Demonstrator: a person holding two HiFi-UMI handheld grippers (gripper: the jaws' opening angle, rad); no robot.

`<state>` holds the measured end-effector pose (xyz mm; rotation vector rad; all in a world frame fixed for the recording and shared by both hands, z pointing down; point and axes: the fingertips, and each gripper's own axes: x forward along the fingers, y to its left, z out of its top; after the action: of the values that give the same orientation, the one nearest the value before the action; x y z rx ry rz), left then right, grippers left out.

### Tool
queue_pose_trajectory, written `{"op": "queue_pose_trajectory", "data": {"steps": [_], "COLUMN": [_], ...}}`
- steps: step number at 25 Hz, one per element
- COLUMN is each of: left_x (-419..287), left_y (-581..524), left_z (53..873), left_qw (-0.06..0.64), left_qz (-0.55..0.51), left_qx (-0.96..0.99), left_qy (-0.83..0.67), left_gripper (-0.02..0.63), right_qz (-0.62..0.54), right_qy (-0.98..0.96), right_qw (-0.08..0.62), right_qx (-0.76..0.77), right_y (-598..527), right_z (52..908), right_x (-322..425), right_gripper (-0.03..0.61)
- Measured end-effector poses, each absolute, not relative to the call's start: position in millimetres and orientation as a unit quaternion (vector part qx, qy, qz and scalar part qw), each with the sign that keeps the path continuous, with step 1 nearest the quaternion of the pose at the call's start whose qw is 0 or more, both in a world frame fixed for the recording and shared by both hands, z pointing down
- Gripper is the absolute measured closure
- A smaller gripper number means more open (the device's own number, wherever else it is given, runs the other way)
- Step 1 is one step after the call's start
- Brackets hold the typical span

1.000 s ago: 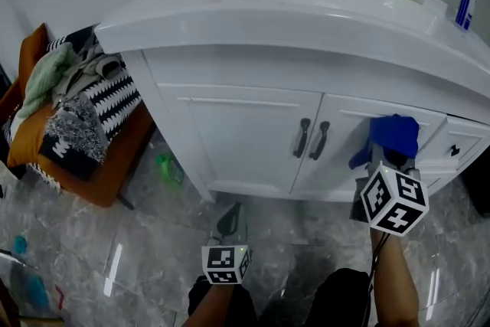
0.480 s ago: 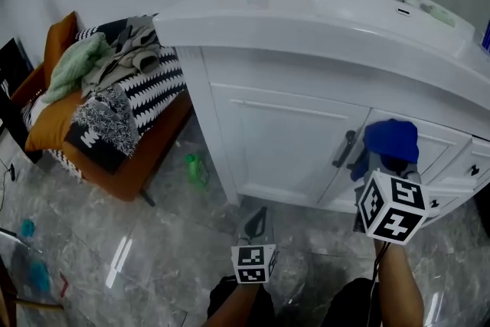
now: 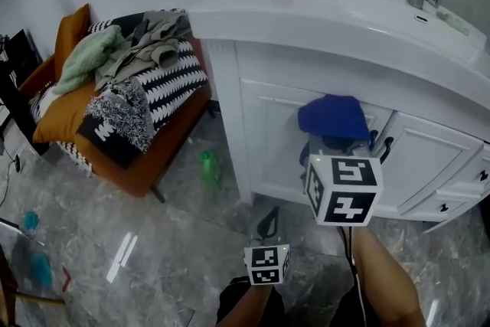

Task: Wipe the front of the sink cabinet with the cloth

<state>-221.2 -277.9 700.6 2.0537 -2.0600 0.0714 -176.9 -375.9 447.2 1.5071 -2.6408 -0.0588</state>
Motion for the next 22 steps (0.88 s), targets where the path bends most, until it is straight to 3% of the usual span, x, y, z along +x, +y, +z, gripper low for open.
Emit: {"op": "queue_pose_trajectory", "data": {"steps": [5, 9, 12, 22], "left_x": [-237.6, -244.7, -245.1, -217.7], "left_y": [-268.5, -267.4, -266.3, -279.6], "left_z": [696.8, 696.3, 697.3, 704.6], "left_qw": [0.122, 0.120, 0.122, 0.116], "left_qz": [0.010, 0.016, 0.015, 0.037], "left_qx": [0.690, 0.687, 0.684, 0.704], "left_qy": [-0.713, -0.717, -0.719, -0.700], "left_gripper": [0.603, 0.603, 0.603, 0.603], "right_qz": [-0.012, -0.009, 0.012, 0.066], "right_qy": [-0.911, -0.911, -0.903, -0.863], "right_qw": [0.051, 0.141, 0.172, 0.125], "right_qx": [0.410, 0.386, 0.395, 0.485], "right_y": [-367.0, -367.8, -370.1, -386.5], "right_z": [465.2, 520.1, 547.1, 541.8], "right_x": [-254.9, -277.1, -255.8, -128.6], "right_gripper": [0.499, 0.495, 0.500, 0.500]}}
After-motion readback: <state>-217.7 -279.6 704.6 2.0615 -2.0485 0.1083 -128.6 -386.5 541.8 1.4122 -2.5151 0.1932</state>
